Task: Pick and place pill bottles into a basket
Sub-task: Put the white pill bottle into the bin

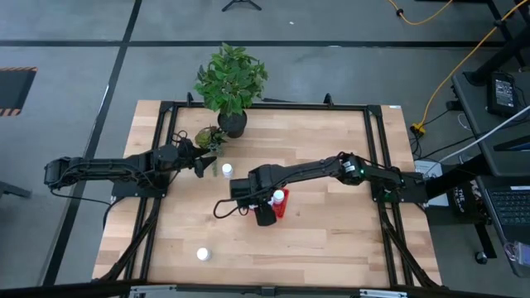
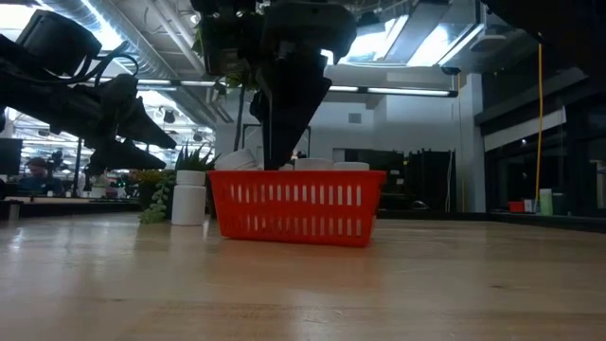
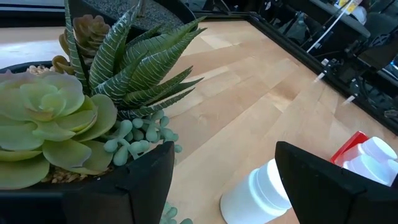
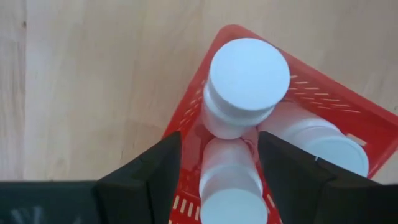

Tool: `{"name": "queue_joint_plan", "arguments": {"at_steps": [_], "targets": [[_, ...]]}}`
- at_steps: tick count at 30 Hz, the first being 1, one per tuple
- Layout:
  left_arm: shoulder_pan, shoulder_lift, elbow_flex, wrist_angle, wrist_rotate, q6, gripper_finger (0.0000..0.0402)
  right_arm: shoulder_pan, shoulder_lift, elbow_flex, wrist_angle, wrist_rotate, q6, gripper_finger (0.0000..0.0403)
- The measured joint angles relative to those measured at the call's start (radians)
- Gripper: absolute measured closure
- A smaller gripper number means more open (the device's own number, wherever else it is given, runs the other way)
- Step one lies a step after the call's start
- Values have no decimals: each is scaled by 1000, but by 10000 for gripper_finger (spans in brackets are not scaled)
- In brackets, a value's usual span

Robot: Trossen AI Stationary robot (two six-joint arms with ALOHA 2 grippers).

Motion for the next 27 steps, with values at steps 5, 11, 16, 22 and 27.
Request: {"name": "queue_joint_plan", "arguments": {"at_steps": [5,11,16,22,27], "targets": [[0,0,0,0,0,0,130,0,3,19,-22,12,1,190],[0,0,0,0,0,-1,130,0,-3,77,-1,13,0,190],[0,6,0,0,-1,-1,130,0,-16,80,6,16,-4,190],[0,18,0,1,-14,-2,130,0,-16,80,24,16,-34,190],[0,20,0,1,-15,-2,130,0,-16,80,76,8,-36,190]]}}
